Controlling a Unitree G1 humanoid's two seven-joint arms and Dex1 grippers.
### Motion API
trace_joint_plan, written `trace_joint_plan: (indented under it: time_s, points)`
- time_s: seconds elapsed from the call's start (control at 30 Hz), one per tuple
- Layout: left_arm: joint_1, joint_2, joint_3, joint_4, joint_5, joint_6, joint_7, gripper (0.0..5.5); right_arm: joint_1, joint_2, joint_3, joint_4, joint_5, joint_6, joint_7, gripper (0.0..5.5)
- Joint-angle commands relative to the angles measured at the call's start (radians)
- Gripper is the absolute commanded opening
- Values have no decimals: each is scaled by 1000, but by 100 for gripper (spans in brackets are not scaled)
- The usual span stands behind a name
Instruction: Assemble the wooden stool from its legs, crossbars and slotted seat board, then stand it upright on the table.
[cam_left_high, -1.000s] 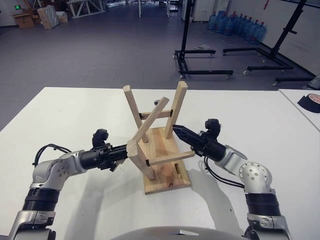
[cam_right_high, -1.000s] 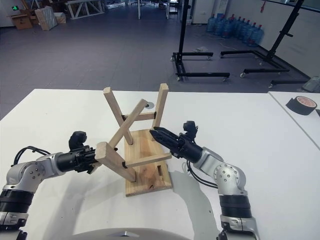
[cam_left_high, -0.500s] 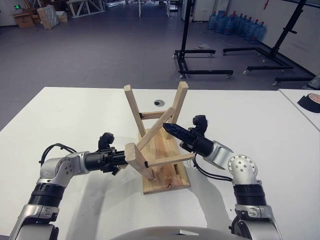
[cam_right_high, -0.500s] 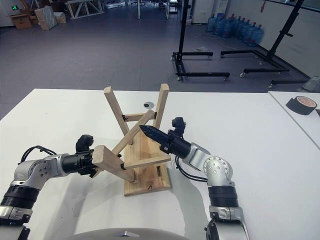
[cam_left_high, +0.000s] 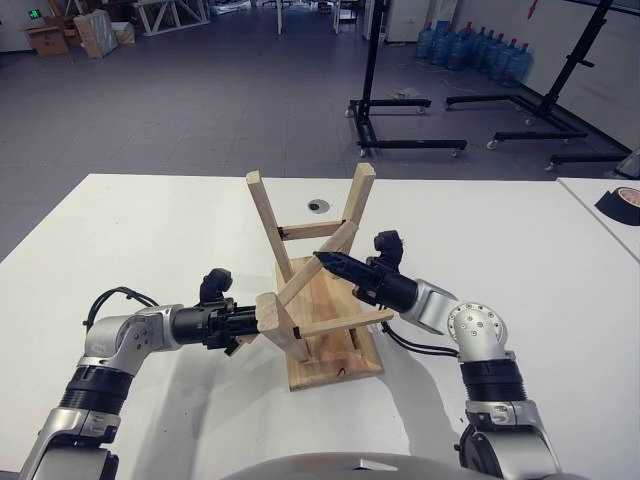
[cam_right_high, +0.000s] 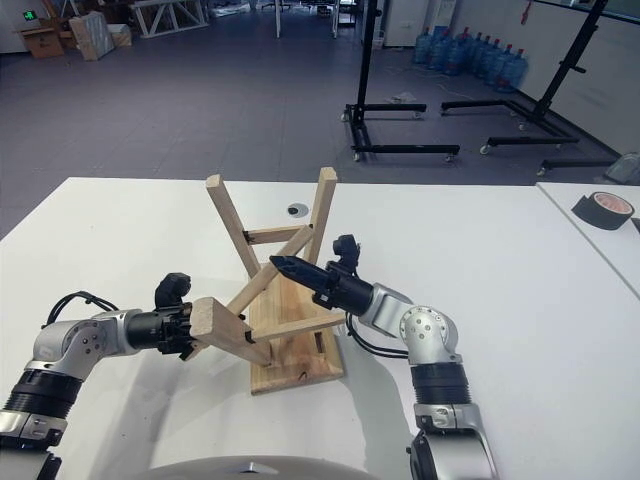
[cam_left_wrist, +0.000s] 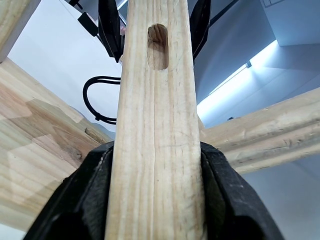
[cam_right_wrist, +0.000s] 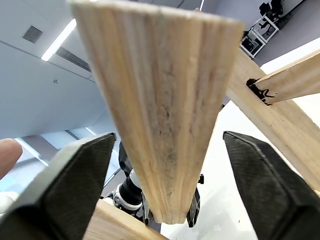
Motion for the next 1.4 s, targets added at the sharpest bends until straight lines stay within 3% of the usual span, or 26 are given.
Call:
trace_joint_plan:
  time_s: [0.03, 0.23, 0.43, 0.47, 0.73, 0.87, 0.97, 1.17, 1.4]
  points:
    - [-30, 1, -4, 8, 14, -2, -10, 204, -16, 8, -6, 6, -14, -5, 0, 308]
    - [-27, -4, 2, 9, 21, -6, -10, 204, -15, 5, -11, 3, -12, -4, 10, 203]
    - [-28, -26, 6, 17, 39, -31, 13, 204, -20, 1, -6, -4, -23, -15, 20, 203]
    - [-28, -28, 12, 17, 34, -31, 12, 241, -20, 1, -3, -7, -29, -19, 22, 203]
    - [-19, -55, 124, 23, 3, -48, 79, 367, -29, -26, -42, -33, -55, -70, 20, 203]
    - [17, -61, 197, -3, -14, -64, 123, 429, -22, -110, -116, -74, -47, -81, 34, 203]
    - [82, -79, 253, -67, -36, -74, 175, 455, 2, -240, -200, -116, -37, -75, 73, 203]
    - [207, -117, 284, -193, -42, -105, 258, 455, 38, -444, -254, -106, -107, -120, 200, 203]
    - [277, -142, 251, -245, 62, -221, 377, 455, 85, -554, -230, -140, -169, -196, 373, 203]
